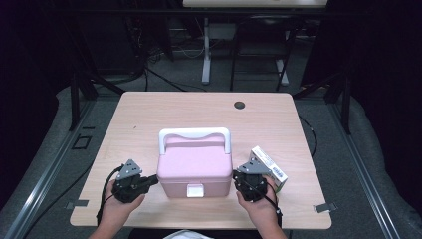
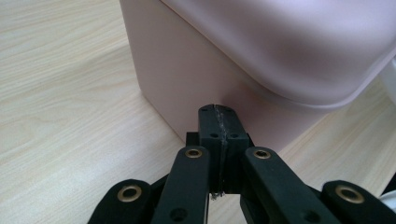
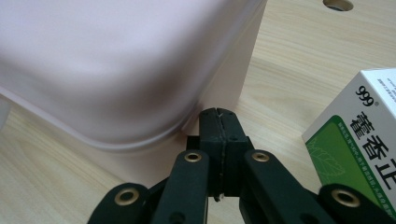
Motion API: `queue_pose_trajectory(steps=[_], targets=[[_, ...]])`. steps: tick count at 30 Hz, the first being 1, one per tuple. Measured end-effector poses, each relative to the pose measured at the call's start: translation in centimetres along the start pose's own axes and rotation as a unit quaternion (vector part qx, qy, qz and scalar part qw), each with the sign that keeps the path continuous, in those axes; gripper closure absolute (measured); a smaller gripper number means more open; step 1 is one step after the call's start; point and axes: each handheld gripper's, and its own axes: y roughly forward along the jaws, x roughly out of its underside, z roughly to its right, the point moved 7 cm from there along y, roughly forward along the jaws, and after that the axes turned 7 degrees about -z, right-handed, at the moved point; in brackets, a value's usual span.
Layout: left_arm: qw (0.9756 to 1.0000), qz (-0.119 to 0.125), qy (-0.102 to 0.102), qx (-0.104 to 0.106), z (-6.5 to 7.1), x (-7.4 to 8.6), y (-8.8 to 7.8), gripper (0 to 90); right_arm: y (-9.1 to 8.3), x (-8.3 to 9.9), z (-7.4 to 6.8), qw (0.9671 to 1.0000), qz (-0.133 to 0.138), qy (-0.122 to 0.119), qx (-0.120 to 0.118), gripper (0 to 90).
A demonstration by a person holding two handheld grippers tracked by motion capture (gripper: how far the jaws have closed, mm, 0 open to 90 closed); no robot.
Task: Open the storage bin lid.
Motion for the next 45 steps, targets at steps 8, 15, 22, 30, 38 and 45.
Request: queue_pose_trajectory(steps=[8,15,22,30,38,45], targets=[[1.0,-0.002,0.003,0.004,0.2,0.5,-0.4,90.0,-0.4,0.3,-0.5,1.0,-0.002,-0.007,0.0,90.0],[1.0,-0.001,0.003,0.007,0.5,0.8,-0.7,90.0,-1.0,0.9,-0.9,0.9999,-0.003,-0.009,-0.007,90.0],[0.9999,0.0,0.004,0.015,0.6,1.0,-0.9,90.0,-1.5,1.5,-1.2,0.9999,-0.001,-0.007,-0.014,90.0],[0.9994,0.001,-0.007,0.034,0.1,1.1,-0.8,89.9,-1.2,1.5,-0.4,0.9996,0.006,-0.005,-0.029,81.7],[0.9991,0.01,-0.024,0.033,-0.9,1.0,-0.9,74.9,-0.7,1.7,0.5,0.9995,0.004,-0.008,-0.029,71.3],[0.9991,0.013,-0.027,0.03,-1.2,0.7,-1.2,61.6,-1.0,1.3,0.6,0.9992,0.009,-0.005,-0.039,64.6]])
